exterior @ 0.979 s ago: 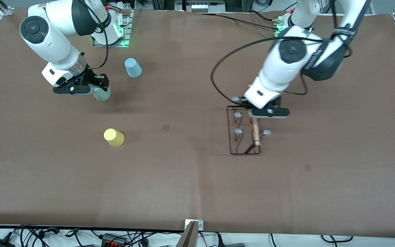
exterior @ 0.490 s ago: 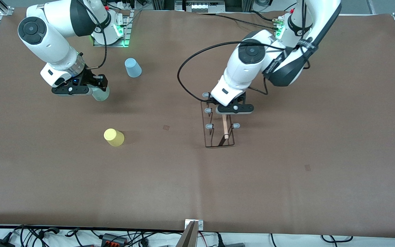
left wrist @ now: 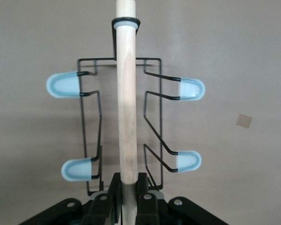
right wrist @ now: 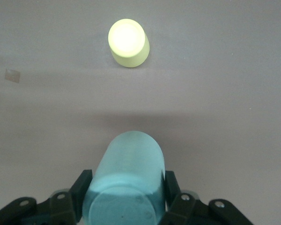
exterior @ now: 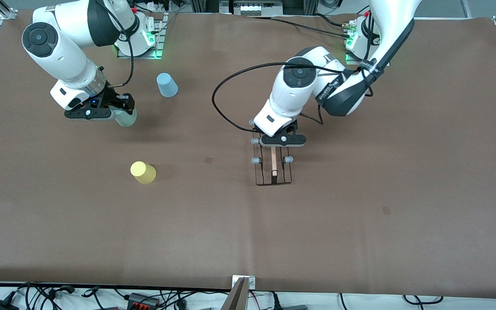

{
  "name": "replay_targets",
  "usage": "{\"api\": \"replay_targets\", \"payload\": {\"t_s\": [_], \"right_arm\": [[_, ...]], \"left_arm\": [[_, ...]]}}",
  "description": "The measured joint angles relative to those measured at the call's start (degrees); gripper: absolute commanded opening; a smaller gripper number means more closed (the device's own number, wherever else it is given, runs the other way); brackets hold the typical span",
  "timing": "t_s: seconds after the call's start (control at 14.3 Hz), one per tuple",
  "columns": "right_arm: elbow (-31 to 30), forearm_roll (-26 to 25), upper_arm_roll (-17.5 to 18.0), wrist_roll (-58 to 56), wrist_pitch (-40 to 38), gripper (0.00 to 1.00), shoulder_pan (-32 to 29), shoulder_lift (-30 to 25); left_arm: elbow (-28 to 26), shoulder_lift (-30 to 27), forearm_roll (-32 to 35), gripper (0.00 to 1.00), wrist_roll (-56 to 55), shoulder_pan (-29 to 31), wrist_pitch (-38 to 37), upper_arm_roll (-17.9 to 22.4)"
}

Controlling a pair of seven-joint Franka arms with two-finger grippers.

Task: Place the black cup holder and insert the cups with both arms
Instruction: 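Lower the rack onto the table middle with the left gripper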

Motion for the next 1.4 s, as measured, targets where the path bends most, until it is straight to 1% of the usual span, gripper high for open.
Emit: {"api": "replay_targets", "payload": {"t_s": [0.21, 0.49, 0.91, 1.05, 1.12, 1.19, 1.26, 1.4], "right_arm": [[0.00, -0.01, 0.00, -0.25, -0.05, 0.19, -0.01, 0.18], [0.00, -0.04, 0.00, -0.51, -0.19, 0.19, -0.39, 0.36], [0.00, -0.05, 0.00, -2.79, -0.76, 0.19, -0.55, 0.51], [0.00, -0.05, 0.00, -2.95, -0.82, 0.19, -0.56, 0.60], [0.00, -0.05, 0.00, -2.99, -0.83, 0.19, -0.56, 0.64], [0.00, -0.05, 0.00, -3.03, -0.84, 0.19, -0.57, 0.69], [0.00, -0.05, 0.00, -3.06, -0.88, 0.19, -0.58, 0.74], [0.00, -0.05, 0.00, -3.13, -1.03, 0.19, -0.62, 0.86]], "left_arm": [[0.13, 1.08, 2.26, 0.01, -0.29, -0.60, 0.01, 0.01], [0.25, 1.47, 2.28, 0.01, -0.58, -1.21, 0.80, 0.01], [0.30, 2.58, 2.28, 0.01, -4.68, -1.96, 2.10, 0.01], [0.31, 2.68, 2.28, 0.03, -5.75, -2.31, 2.11, 0.01], [0.31, 2.70, 2.28, 0.17, -5.82, -2.38, 2.12, 0.01], [0.31, 2.71, 2.28, 0.40, -5.82, -2.39, 2.12, 0.01], [0.36, 2.71, 2.30, 0.54, -5.82, -2.39, 2.12, 0.01], [0.63, 2.71, 2.32, 0.72, -5.80, -2.39, 2.11, 0.01]]}}
